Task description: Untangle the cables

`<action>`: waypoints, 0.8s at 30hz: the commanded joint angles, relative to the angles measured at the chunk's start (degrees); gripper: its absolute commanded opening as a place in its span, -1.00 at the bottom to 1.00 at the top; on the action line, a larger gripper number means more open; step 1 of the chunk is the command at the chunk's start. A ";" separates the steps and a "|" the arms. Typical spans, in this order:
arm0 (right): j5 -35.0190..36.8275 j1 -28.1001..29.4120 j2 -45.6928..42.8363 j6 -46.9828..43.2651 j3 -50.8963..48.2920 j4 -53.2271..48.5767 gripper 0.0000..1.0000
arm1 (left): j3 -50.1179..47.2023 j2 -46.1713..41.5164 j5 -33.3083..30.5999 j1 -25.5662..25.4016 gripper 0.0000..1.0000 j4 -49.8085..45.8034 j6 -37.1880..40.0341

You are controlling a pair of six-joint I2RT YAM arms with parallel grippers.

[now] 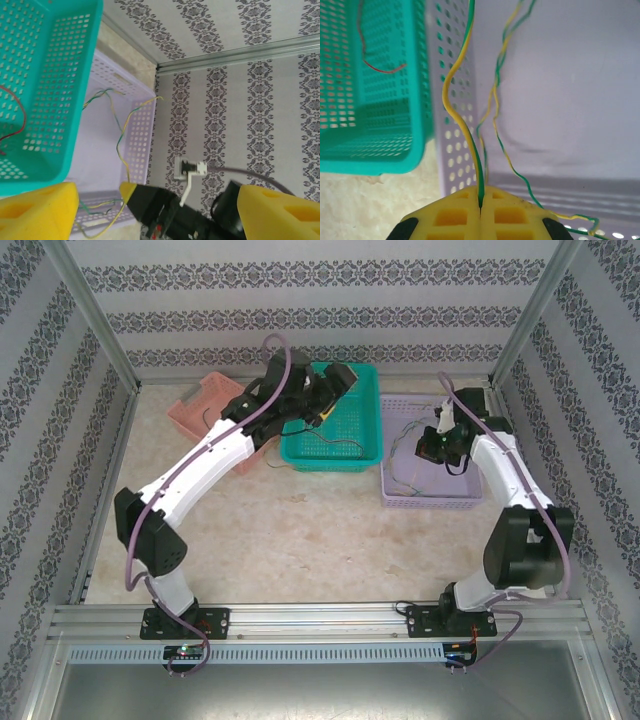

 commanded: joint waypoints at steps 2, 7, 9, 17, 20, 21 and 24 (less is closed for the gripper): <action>0.86 -0.48 4.31 0.64 1.90 0.85 -1.00 | -6.02 -5.40 -2.63 0.31 0.60 0.22 2.50; -2.27 -0.75 12.35 3.29 5.53 -0.01 -1.00 | -10.48 -9.80 -4.25 0.27 0.49 -2.61 3.41; -3.45 -0.75 14.42 4.21 6.33 -0.03 -1.00 | -12.11 -11.58 -5.52 0.31 0.46 -4.35 4.13; -2.71 -0.53 12.74 5.68 9.35 -0.55 -0.10 | -23.53 -21.33 -11.78 0.39 0.39 -12.63 2.90; 0.59 -0.58 7.44 7.15 9.82 -0.86 -0.01 | -29.59 -25.20 -13.37 0.55 0.33 -15.25 0.45; 1.22 -0.65 5.66 7.66 9.74 -0.59 0.01 | -31.24 -26.19 -13.82 0.69 0.30 -16.09 -0.49; 4.89 -0.66 -0.28 9.16 9.52 0.16 0.03 | -36.76 -29.16 -14.07 1.56 0.24 -17.91 -3.13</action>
